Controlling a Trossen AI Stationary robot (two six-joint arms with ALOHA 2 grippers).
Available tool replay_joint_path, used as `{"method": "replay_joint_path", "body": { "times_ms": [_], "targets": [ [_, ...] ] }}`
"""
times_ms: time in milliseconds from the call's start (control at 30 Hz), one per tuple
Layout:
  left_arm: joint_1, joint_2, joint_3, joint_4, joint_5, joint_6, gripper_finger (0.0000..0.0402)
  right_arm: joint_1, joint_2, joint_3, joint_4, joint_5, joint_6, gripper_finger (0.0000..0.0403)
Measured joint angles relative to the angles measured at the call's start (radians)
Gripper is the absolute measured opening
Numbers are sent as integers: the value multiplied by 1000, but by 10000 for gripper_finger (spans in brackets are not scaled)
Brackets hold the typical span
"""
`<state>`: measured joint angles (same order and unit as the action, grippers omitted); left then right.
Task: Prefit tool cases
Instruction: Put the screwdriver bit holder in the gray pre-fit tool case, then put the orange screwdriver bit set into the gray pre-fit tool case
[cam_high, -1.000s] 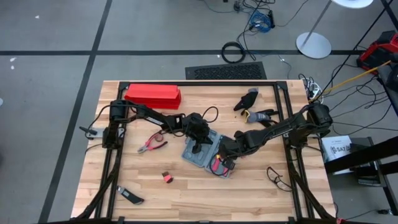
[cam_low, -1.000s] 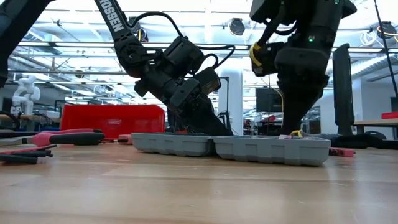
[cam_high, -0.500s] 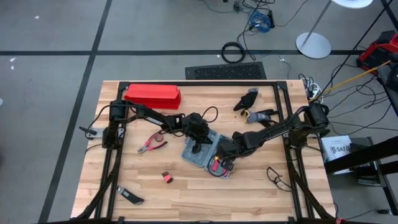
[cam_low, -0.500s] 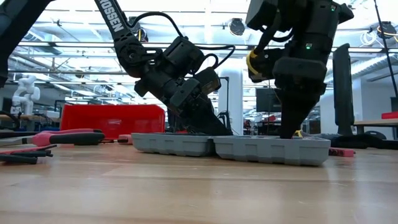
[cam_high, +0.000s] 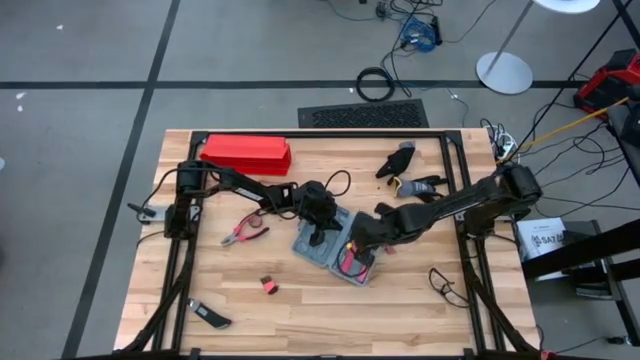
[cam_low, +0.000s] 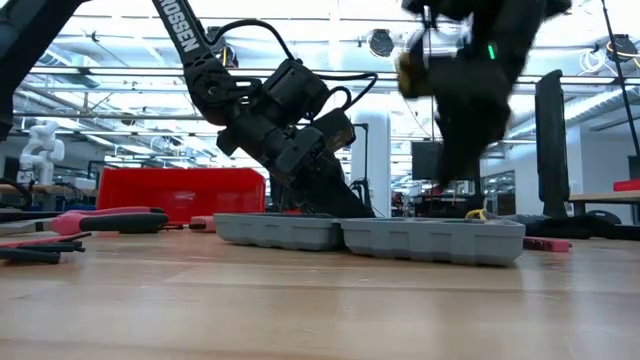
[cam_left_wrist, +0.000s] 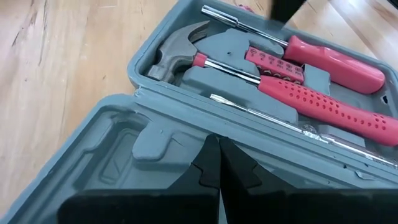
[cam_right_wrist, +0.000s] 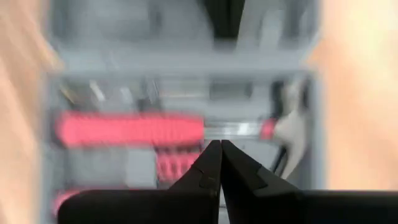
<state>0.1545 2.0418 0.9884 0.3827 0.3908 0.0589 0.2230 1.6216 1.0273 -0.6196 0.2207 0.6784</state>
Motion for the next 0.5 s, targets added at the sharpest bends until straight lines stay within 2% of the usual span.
{"method": "replay_joint_path", "body": {
  "times_ms": [133,233,400,500],
  "targets": [
    [2,0,0,6,-2,-1,0,14,-76,39,-101,83,39,0],
    [2,-11,-1,4,-3,-23,0,33,-119,60,-216,95,126,0],
    [3,-53,-5,-33,-15,-37,0,107,-121,50,-540,88,410,0],
    [11,-89,-6,-69,-43,-52,0,163,-126,17,-544,24,582,0]
  ]
}}
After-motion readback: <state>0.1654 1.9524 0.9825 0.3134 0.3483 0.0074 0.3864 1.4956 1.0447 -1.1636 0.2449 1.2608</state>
